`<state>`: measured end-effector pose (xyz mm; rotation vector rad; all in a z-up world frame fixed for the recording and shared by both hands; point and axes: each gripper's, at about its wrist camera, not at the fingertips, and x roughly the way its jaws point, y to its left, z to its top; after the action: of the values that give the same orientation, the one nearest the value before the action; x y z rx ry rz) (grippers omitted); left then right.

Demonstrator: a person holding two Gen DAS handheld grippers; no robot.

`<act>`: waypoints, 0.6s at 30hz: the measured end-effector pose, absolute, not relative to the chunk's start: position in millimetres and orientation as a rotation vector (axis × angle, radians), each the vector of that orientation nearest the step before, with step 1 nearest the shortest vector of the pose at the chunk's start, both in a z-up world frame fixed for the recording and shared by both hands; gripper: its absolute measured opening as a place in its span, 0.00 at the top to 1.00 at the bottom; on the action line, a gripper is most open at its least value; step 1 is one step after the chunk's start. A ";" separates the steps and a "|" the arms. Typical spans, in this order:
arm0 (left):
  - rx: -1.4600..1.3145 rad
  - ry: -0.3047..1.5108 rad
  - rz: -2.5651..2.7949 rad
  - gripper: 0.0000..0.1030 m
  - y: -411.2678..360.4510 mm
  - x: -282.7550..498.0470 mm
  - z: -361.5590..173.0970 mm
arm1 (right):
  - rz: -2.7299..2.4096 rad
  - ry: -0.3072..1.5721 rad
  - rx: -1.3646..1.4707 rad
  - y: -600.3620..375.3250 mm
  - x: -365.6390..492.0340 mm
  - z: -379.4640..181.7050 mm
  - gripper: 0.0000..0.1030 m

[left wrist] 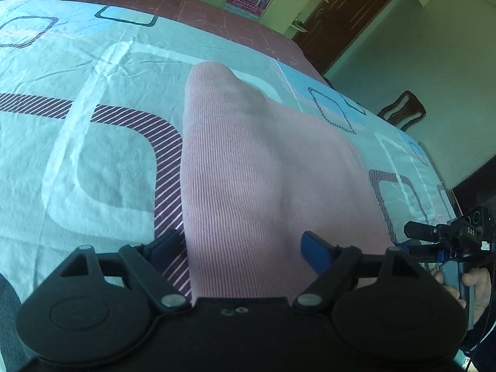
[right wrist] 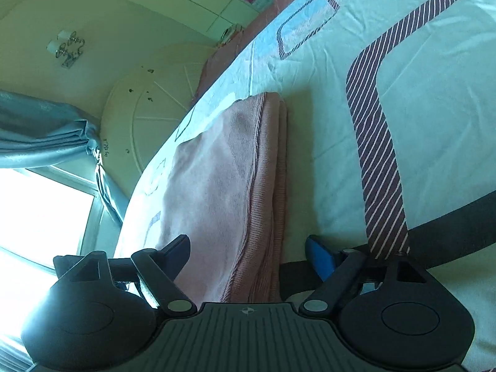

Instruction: Fold small clothes

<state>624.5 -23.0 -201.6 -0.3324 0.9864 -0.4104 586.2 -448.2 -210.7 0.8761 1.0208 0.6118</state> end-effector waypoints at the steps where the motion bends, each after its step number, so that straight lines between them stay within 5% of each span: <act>1: -0.326 0.991 -0.419 0.26 -23.8 627.0 -202.3 | 0.620 1.028 0.873 -448.1 589.8 -211.3 0.22; 6: -0.321 1.000 -0.445 0.27 -34.0 641.8 -202.7 | 0.647 1.043 0.834 -435.9 607.7 -211.2 0.26; 8: -0.339 1.001 -0.449 0.27 -34.1 646.2 -203.5 | 0.648 1.056 0.807 -427.2 612.4 -213.3 0.42; 11: -0.326 1.000 -0.443 0.27 -35.4 649.9 -203.1 | 0.634 1.051 0.781 -423.8 615.8 -215.6 0.54; 18: -0.244 1.001 -0.398 0.30 -50.4 652.3 -199.5 | 0.596 1.036 0.777 -417.8 611.3 -216.1 0.57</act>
<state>652.3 -50.4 -199.5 -0.2435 1.0010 -0.3980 611.3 -417.8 -216.1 0.7772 1.0363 0.5961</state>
